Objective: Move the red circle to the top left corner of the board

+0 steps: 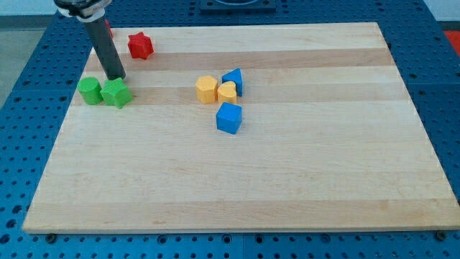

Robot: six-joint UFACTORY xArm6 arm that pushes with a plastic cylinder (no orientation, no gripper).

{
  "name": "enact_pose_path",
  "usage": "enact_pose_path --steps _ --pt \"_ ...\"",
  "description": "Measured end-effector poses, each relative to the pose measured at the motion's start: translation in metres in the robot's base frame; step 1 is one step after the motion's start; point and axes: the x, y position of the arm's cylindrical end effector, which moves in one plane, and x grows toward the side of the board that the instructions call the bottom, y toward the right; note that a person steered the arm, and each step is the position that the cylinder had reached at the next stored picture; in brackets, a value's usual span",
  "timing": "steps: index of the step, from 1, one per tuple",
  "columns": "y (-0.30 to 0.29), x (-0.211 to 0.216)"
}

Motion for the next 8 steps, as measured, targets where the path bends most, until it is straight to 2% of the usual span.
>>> enact_pose_path --steps 2,5,8 --pt "-0.031 -0.025" --pt "-0.072 -0.025" --pt "-0.072 -0.035"
